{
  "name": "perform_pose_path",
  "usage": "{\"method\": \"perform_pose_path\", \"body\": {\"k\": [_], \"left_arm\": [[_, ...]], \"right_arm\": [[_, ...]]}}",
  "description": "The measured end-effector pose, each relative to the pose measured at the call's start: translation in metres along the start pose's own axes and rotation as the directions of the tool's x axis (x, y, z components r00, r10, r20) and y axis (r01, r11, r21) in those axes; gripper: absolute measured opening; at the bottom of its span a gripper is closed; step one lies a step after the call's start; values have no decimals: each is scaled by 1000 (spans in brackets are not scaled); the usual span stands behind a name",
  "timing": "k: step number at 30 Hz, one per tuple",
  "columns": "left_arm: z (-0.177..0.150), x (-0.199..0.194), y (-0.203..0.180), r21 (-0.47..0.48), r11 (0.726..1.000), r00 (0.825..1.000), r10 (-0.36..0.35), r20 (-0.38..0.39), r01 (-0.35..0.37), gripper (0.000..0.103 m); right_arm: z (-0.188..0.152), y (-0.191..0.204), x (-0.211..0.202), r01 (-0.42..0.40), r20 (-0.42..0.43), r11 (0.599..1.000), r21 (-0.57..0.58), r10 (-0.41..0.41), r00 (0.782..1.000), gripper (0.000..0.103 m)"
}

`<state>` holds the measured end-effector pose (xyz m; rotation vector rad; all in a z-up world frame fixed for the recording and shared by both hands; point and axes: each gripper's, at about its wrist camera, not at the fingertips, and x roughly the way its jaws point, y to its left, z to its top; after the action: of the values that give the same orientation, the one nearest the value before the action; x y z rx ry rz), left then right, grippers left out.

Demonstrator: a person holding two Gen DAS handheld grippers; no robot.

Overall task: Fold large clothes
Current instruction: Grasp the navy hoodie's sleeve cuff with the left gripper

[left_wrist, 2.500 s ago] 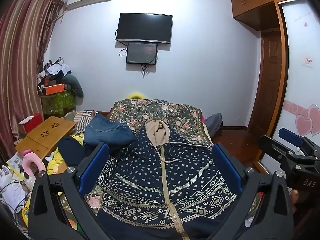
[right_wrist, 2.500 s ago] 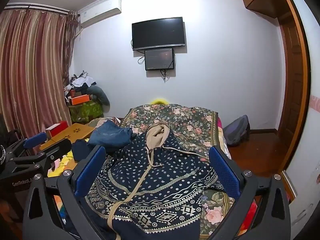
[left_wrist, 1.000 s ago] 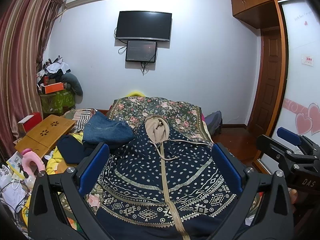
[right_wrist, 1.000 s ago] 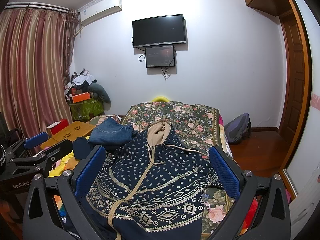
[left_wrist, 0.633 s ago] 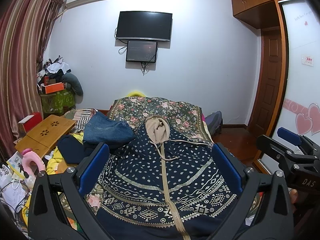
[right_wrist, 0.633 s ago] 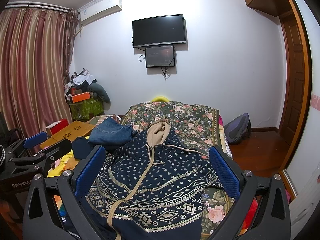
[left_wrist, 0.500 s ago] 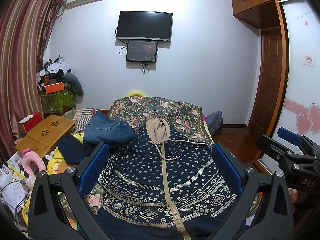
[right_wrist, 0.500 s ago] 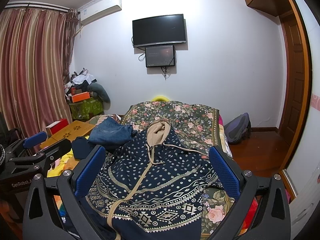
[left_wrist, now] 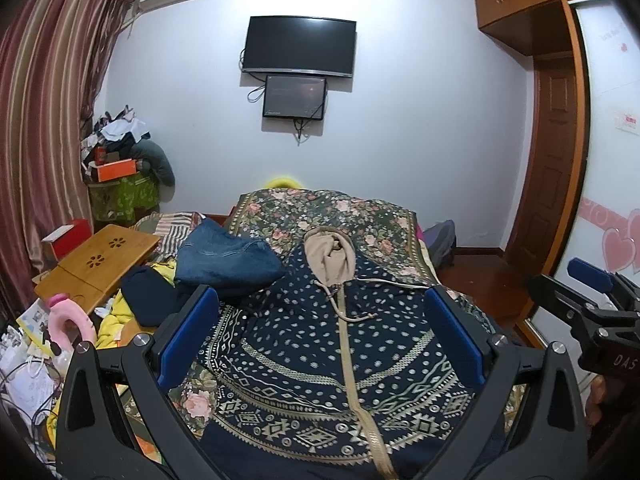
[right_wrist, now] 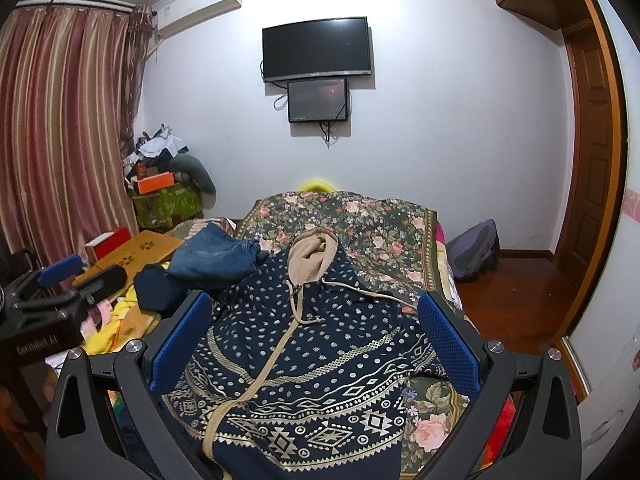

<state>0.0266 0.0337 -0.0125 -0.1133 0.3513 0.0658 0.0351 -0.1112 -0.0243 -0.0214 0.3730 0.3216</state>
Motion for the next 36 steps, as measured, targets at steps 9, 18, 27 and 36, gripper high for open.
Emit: {"method": "perform_pose_path", "body": {"k": [9, 18, 27, 36], "left_arm": [[23, 44, 58, -40, 995, 996, 87, 11, -86, 103], [25, 135, 164, -191, 965, 977, 156, -143, -182, 103], [-50, 234, 294, -394, 836, 872, 186, -453, -383, 92], [-96, 288, 366, -442, 764, 816, 187, -547, -471, 76]], "right_arm": [[16, -3, 47, 25, -38, 999, -33, -26, 999, 102], [35, -5, 110, 46, -54, 997, -64, -49, 997, 102], [9, -23, 180, 29, -241, 999, -15, -31, 970, 102], [-11, -38, 216, 57, -349, 998, 10, -50, 936, 102]]}}
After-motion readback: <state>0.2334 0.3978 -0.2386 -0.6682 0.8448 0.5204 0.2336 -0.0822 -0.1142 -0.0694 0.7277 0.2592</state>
